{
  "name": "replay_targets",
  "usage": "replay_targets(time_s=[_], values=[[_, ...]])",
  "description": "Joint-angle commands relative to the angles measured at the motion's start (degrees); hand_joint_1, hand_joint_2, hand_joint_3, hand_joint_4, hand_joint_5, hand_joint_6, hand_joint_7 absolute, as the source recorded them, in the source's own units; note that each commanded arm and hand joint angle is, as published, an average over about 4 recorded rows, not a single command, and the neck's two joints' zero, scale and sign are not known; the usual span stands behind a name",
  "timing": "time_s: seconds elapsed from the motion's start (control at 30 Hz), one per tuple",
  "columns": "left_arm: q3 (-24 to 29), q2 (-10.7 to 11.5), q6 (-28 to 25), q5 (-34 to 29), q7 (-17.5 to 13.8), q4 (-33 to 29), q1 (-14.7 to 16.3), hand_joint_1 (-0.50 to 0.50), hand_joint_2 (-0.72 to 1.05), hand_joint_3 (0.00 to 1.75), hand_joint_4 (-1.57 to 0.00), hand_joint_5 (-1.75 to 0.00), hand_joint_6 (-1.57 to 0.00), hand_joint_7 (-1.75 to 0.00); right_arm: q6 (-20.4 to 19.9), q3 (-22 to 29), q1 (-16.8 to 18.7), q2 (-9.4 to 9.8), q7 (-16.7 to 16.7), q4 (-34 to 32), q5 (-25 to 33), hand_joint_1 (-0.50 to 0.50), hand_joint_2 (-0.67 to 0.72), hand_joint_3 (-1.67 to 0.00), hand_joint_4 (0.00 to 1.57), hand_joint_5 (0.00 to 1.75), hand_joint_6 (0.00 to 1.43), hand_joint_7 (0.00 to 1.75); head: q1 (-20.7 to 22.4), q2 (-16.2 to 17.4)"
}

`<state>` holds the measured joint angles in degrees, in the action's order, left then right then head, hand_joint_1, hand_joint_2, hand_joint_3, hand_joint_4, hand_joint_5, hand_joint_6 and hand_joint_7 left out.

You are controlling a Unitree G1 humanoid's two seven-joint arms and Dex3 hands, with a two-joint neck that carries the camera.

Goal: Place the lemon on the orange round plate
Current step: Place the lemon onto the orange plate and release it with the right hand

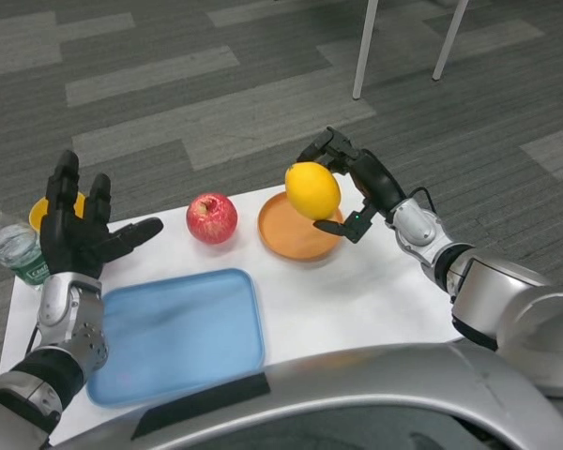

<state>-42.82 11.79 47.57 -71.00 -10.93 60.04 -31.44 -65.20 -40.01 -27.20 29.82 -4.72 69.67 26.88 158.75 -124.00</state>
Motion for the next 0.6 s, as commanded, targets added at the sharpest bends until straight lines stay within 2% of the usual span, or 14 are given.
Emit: replay_targets(time_s=[0.03,0.13,0.27,0.47,0.6], values=[[-0.14,0.05,-0.24,-0.11,0.12,0.21,-0.04,0.5,0.16,0.09,0.0,-0.31,-0.03,-0.21,3.32,-1.45,-4.55,-0.58,-0.97,3.41,-0.03,-0.35,-0.1,-1.59,0.86,1.26,1.15,1.61,-0.61,-0.35],[-0.34,-0.23,-0.29,-0.11,0.12,0.17,-0.11,0.5,0.16,0.09,0.0,-0.31,-0.03,-0.21,7.36,-2.18,-6.94,-1.12,-1.96,5.91,-0.95,-0.33,-0.15,-1.59,0.95,1.26,1.18,1.61,-1.04,-0.39],[-0.49,-0.89,-0.29,0.16,0.12,0.19,-0.11,0.5,0.16,0.09,0.0,-0.31,-0.03,-0.21,13.38,-2.44,-9.71,-2.2,-5.23,8.4,-3.94,-0.33,-0.16,-1.59,1.04,1.26,1.2,1.61,-1.86,-0.33],[-1.35,-1.55,-0.26,0.53,0.12,-0.16,-0.02,0.5,0.16,0.09,0.0,-0.31,-0.03,-0.21,20.55,-2.42,-11.27,-3.28,-8.02,8.92,-9.32,-0.33,-0.26,-1.57,1.07,1.26,1.21,1.61,-2.69,-0.35],[-1.9,-1.86,-0.22,0.68,0.12,-0.56,0.2,0.5,0.16,0.09,0.0,-0.31,-0.03,-0.21,26.35,-2.46,-11.69,-3.72,-9.49,8.86,-15.03,-0.34,-0.32,-1.51,1.08,1.16,1.21,1.61,-2.82,-0.17]])
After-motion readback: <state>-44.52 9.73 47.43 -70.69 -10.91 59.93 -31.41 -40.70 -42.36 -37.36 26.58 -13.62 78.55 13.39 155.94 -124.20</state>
